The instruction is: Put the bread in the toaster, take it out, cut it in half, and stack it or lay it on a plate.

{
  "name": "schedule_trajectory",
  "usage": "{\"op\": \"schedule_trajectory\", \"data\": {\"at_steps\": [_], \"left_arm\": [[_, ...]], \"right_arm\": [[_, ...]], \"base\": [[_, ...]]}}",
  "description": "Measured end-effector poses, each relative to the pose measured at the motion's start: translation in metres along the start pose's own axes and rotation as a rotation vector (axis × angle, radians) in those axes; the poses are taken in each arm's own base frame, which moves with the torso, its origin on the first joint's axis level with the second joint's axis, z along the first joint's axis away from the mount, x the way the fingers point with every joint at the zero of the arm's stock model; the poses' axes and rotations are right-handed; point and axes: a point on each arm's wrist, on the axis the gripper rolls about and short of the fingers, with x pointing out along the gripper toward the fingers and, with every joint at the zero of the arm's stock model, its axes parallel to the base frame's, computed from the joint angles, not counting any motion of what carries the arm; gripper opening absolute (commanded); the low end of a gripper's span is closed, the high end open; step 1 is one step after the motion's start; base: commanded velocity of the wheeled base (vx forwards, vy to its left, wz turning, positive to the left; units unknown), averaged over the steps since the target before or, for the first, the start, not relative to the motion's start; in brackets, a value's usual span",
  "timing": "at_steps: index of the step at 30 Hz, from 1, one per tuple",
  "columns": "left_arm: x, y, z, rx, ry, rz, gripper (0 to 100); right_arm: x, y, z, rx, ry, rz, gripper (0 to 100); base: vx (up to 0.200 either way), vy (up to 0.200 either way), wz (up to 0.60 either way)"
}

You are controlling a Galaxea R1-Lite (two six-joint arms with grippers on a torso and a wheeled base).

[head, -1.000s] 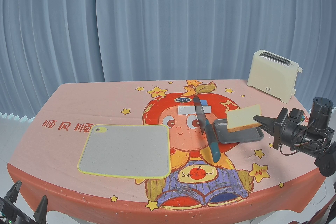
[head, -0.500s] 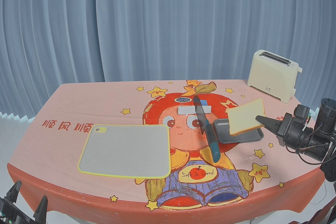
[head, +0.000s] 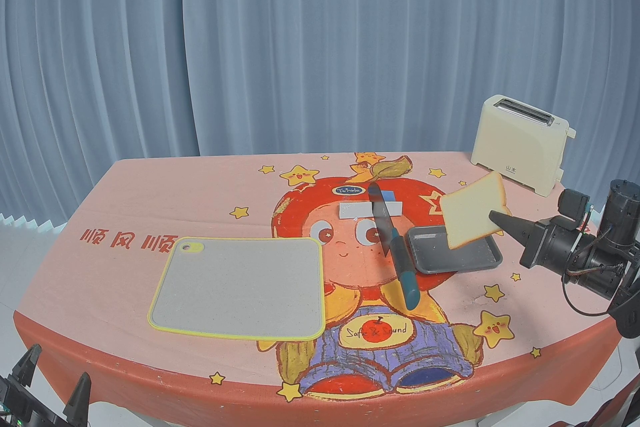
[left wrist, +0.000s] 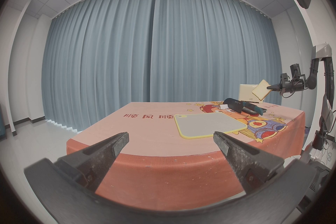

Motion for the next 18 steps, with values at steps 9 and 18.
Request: {"op": "schedule_trajectory", "data": {"at_steps": [9, 18], "left_arm": [[0.0, 0.0, 0.0, -0.002, 0.0, 0.001, 100], [0.0, 0.0, 0.0, -0.003, 0.0, 0.001, 100]], "right_arm": [[-0.001, -0.019, -0.001, -0.115, 0.004, -0.096, 0], [-0.007, -0.015, 0.004, -0.122, -0.029, -0.092, 0]], "base": [[0.0, 0.0, 0.0], [0.0, 0.0, 0.0]]}}
